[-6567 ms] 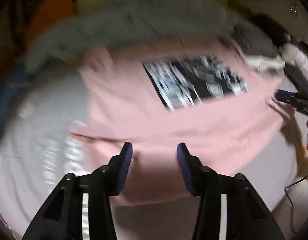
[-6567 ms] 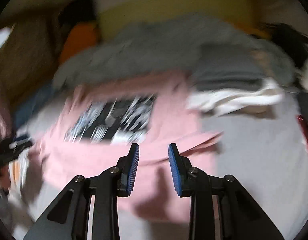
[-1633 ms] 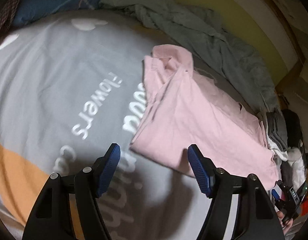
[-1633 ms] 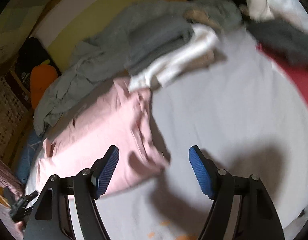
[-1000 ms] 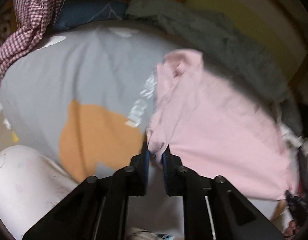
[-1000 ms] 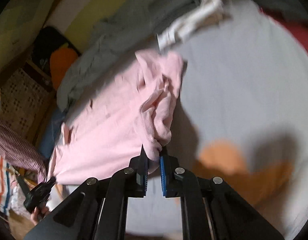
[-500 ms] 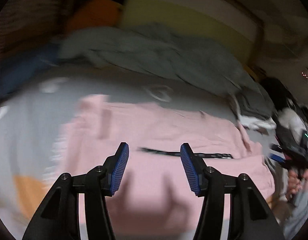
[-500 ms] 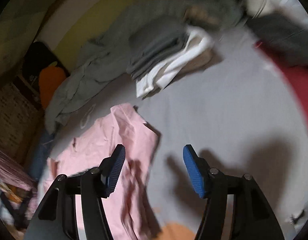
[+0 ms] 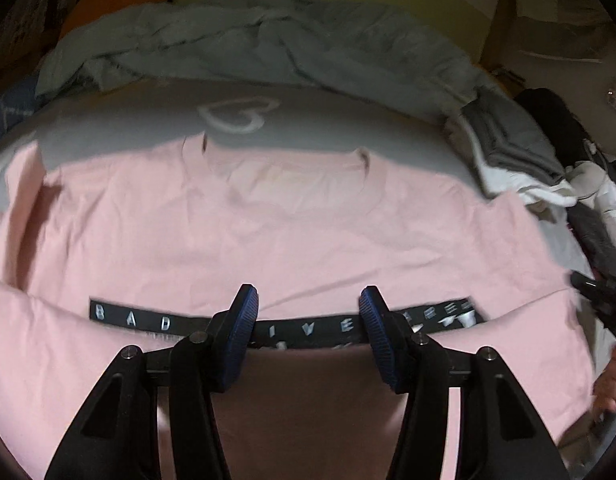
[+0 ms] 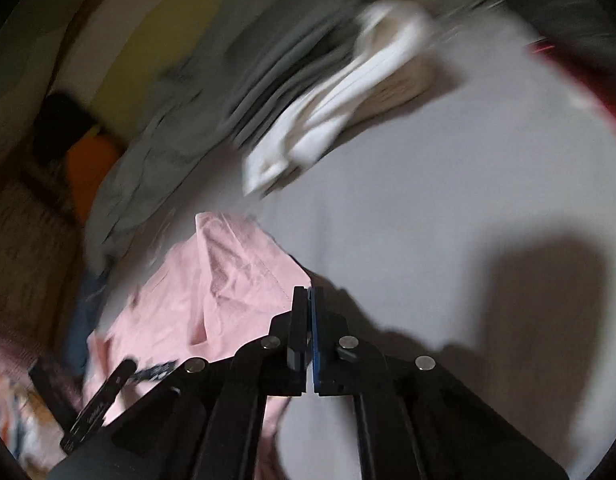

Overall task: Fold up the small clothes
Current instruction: 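Pinch the shirt edge with the right gripper and smooth it flat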

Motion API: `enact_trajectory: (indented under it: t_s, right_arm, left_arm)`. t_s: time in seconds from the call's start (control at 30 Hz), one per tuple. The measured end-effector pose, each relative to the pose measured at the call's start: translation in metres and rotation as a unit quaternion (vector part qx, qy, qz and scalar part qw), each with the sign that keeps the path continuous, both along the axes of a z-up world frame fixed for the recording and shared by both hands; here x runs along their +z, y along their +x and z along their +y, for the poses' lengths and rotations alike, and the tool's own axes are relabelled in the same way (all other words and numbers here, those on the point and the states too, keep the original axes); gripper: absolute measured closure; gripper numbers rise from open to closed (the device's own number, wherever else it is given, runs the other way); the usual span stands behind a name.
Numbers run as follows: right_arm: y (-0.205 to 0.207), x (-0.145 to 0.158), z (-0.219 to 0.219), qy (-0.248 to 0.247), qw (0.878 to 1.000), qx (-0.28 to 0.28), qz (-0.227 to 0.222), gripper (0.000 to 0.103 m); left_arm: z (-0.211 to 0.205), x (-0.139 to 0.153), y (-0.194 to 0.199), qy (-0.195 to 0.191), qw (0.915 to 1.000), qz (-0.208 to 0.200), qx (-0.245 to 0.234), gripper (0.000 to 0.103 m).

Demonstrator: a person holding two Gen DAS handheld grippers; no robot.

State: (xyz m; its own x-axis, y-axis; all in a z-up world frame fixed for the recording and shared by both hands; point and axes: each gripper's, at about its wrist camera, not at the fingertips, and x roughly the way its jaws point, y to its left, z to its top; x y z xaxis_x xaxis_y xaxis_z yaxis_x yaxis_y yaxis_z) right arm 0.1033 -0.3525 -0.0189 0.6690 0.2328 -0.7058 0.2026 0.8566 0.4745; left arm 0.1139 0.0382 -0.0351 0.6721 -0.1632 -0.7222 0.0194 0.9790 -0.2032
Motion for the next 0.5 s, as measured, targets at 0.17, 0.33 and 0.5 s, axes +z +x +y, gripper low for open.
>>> enact_trajectory:
  t_s: [0.17, 0.33, 0.5]
  right_arm:
    - [-0.051, 0.004, 0.018, -0.067, 0.997, -0.029, -0.001, 0.102]
    - [-0.049, -0.003, 0.005, -0.021, 0.999, -0.025, 0.026, 0.087]
    - [-0.001, 0.032, -0.007, -0.013, 0.998, 0.034, -0.042, 0.043]
  left_arm:
    - [-0.007, -0.004, 0.000, 0.023, 0.9997, -0.002, -0.005, 0.048]
    - [-0.011, -0.005, -0.001, 0.034, 0.9994, 0.000, -0.011, 0.044]
    - [-0.013, -0.006, 0.001, 0.032, 0.9994, 0.001, -0.013, 0.042]
